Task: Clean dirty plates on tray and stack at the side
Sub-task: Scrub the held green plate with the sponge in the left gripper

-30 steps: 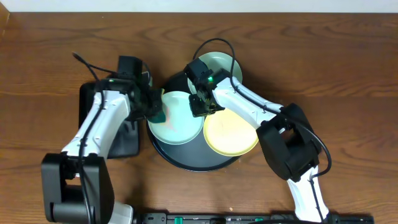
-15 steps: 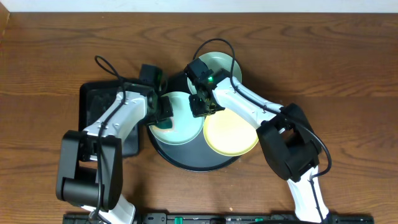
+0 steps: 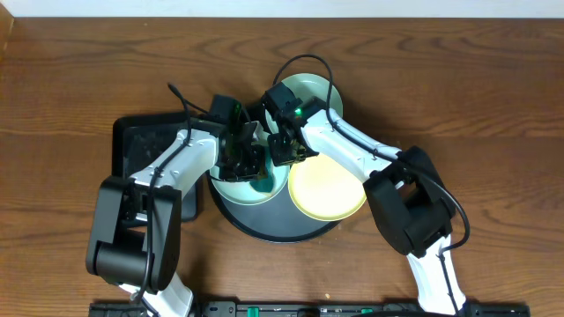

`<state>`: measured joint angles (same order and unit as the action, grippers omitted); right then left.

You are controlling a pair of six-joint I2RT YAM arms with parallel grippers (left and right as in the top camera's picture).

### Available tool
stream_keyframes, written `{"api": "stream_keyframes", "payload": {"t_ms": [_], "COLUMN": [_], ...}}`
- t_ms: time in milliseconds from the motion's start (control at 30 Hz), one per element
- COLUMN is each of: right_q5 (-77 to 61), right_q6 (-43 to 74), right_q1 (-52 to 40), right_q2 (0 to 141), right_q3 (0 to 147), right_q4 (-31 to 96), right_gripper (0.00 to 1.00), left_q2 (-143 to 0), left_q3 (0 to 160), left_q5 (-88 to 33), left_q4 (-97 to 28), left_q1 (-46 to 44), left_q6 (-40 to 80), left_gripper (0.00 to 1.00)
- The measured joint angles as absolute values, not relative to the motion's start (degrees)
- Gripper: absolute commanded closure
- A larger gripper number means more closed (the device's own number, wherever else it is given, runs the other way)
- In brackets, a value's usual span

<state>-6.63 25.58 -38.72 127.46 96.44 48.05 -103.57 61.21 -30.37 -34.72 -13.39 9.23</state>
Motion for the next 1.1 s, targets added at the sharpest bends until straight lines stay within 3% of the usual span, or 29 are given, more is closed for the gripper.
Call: {"api": "stream_keyframes", "payload": {"t_ms": [367, 533, 733, 867, 1100], "right_q5": [-9.98, -10.39, -10.37, -10.07, -9.87], "right_q6": [25.67, 25.67, 25.67, 25.63, 25.61], "right_q1": [-38.76, -38.76, -38.76, -38.74, -38.74], "right_q2": [127.68, 127.68, 127.7, 127.7, 127.72], "right_q3": [96.44, 96.44, 96.44, 96.44, 96.44], "right_q4": [47.42, 47.35, 47.42, 47.35, 47.35], "right_gripper": [0.99, 0.99, 0.99, 0.99, 0.99], "left_q2": [-102.37, -102.37, -102.37, -102.54, -103.39], "left_q3": [61.87, 61.87, 61.87, 61.73, 61.3], "left_q5": [-4.12, -1.58, -6.04, -16.93, -27.18], "left_q4": [-34.63, -34.68, -34.0, -34.0, -30.81], "left_q1": [-14.79, -15.09, -14.92, -14.22, -14.79], "left_q6": [28.51, 31.7, 24.88, 14.22, 7.66], "left_gripper": [0.93, 0.93, 0.93, 0.92, 0.92]}}
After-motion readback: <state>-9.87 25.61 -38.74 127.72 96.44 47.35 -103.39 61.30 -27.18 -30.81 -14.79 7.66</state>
